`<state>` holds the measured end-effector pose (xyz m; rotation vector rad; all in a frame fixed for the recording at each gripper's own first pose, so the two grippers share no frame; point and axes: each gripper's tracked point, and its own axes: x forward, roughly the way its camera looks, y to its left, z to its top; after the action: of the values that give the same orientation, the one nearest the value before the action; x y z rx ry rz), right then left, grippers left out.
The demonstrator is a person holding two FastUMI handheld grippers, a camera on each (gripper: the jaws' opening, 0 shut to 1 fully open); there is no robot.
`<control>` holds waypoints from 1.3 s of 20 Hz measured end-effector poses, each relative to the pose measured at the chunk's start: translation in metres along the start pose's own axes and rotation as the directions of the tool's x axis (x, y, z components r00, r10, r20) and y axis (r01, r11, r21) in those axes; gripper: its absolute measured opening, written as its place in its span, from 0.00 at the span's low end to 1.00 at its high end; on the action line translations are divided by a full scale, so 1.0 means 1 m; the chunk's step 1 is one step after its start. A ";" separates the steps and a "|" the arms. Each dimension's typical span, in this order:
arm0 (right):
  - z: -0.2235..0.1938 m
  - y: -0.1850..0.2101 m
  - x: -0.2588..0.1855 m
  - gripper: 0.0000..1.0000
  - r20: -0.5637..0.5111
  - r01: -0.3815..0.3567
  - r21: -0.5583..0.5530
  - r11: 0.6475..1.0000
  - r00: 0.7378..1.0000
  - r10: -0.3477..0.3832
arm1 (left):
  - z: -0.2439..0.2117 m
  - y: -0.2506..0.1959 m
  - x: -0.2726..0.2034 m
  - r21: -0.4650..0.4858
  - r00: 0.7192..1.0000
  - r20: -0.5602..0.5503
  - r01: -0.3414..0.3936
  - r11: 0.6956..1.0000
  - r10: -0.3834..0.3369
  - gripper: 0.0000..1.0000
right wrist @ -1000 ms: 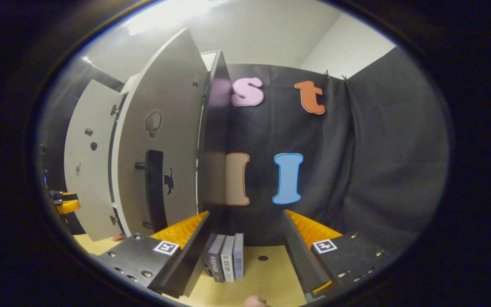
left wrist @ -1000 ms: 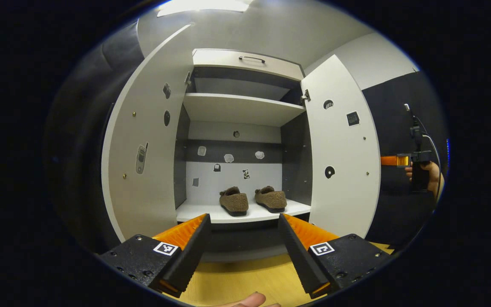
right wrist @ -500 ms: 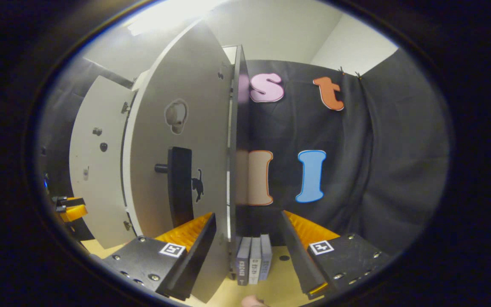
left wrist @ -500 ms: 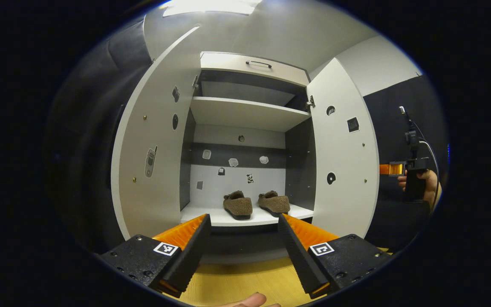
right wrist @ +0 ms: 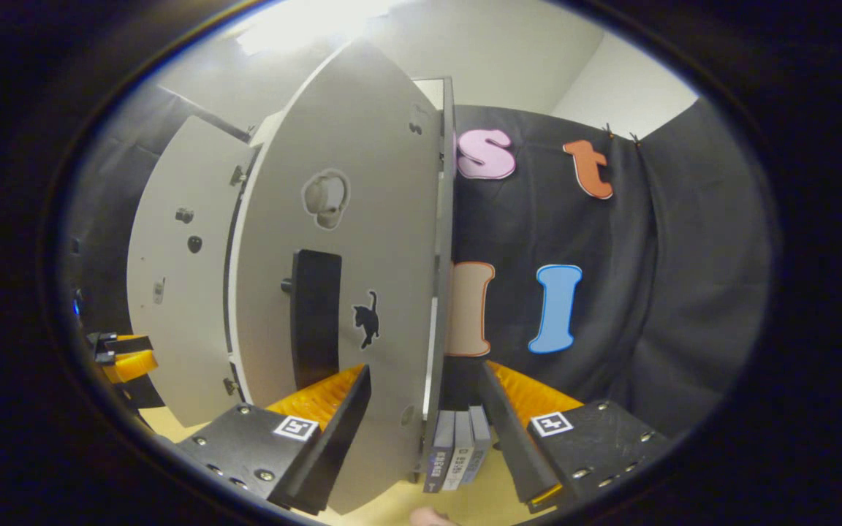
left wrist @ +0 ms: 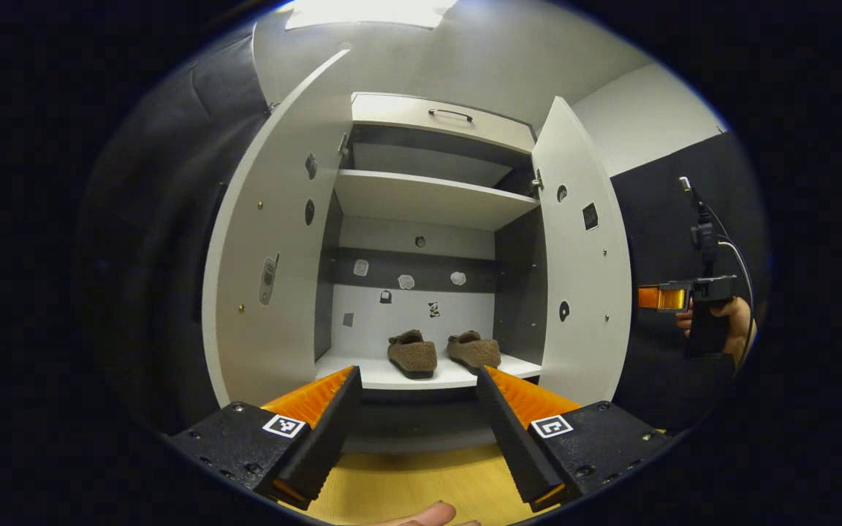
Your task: Grab one shoe with the right hand and put it into the shoe cabinet, grab the other shoe with the left hand and put it into the shoe cabinet; then close the right door with the right hand and the left door with the left hand.
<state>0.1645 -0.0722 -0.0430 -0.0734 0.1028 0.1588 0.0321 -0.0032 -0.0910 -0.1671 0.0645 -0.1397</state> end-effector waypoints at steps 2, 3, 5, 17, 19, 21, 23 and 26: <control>0.002 0.005 0.005 0.90 0.001 0.009 0.004 1.000 1.000 -0.009 | 0.001 0.009 -0.004 -0.001 1.000 -0.001 -0.030 1.000 0.030 0.96; 0.003 0.010 0.007 0.90 0.003 0.004 0.011 1.000 1.000 -0.005 | 0.000 0.014 -0.005 -0.002 0.999 -0.004 -0.046 0.999 0.046 0.96; 0.002 0.023 0.011 0.90 0.012 -0.010 0.021 1.000 1.000 0.009 | -0.006 0.020 -0.008 0.018 0.998 -0.032 -0.057 0.998 0.058 0.96; -0.021 0.112 0.016 0.96 0.068 -0.047 0.081 0.996 0.997 0.041 | -0.025 0.097 -0.066 -0.032 0.973 -0.127 -0.196 0.980 0.191 0.95; -0.027 0.116 0.007 0.98 0.079 -0.069 0.090 0.993 0.995 0.062 | -0.017 0.110 -0.077 -0.046 0.977 -0.116 -0.185 0.982 0.179 0.95; -0.031 0.113 -0.001 0.96 0.081 -0.064 0.096 0.993 0.995 0.057 | -0.012 0.133 -0.089 -0.030 0.973 -0.111 -0.206 0.978 0.201 0.95; -0.036 0.112 -0.008 0.96 0.071 -0.055 0.104 0.993 0.996 0.048 | -0.002 0.155 -0.098 -0.017 0.968 -0.080 -0.238 0.971 0.236 0.95; -0.040 0.119 -0.026 0.96 0.071 -0.074 0.126 0.989 0.995 0.065 | 0.010 0.200 -0.096 0.001 0.950 -0.036 -0.310 0.951 0.309 0.95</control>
<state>0.1154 0.0377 -0.0878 0.0646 0.0487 0.2238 -0.0353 0.2073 -0.1106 -0.1576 0.1258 0.1713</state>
